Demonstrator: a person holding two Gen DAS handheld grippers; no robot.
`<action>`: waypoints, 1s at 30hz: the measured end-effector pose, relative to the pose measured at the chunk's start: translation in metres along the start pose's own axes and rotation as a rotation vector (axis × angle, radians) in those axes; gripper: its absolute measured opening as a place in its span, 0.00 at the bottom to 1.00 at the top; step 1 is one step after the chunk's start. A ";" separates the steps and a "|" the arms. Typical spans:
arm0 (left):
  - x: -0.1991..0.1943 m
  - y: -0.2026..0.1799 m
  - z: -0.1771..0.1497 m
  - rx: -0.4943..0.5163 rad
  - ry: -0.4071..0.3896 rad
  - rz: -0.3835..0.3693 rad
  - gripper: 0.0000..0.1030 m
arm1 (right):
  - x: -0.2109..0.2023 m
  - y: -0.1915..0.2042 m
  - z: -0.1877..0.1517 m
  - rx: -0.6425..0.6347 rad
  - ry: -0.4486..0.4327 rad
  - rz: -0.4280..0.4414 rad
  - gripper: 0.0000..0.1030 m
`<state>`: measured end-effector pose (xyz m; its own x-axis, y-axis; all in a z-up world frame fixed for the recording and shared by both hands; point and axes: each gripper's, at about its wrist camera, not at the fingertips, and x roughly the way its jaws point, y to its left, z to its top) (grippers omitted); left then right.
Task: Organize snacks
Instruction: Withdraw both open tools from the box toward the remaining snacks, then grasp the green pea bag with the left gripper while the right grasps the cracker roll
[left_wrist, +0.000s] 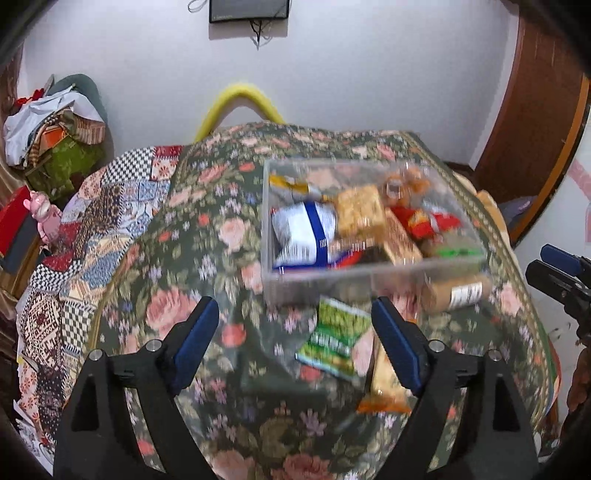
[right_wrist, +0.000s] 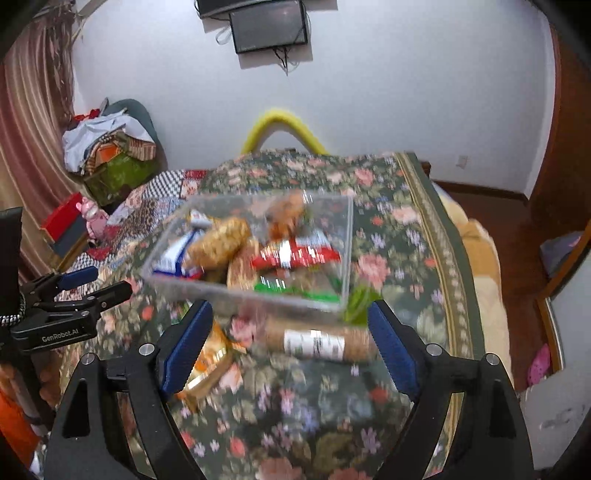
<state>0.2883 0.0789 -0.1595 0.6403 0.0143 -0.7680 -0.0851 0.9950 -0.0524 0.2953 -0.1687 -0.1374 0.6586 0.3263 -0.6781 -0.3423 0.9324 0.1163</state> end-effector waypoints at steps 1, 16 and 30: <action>0.003 -0.001 -0.005 0.004 0.011 -0.001 0.83 | 0.002 -0.003 -0.005 0.008 0.014 0.001 0.82; 0.069 -0.005 -0.044 0.005 0.163 -0.038 0.83 | 0.052 -0.042 -0.024 0.041 0.124 -0.002 0.82; 0.105 -0.028 -0.032 0.070 0.139 -0.049 0.62 | 0.086 -0.026 -0.025 -0.076 0.193 0.007 0.95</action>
<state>0.3337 0.0493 -0.2586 0.5301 -0.0437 -0.8468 0.0006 0.9987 -0.0512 0.3440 -0.1685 -0.2175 0.5184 0.2898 -0.8045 -0.4004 0.9136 0.0711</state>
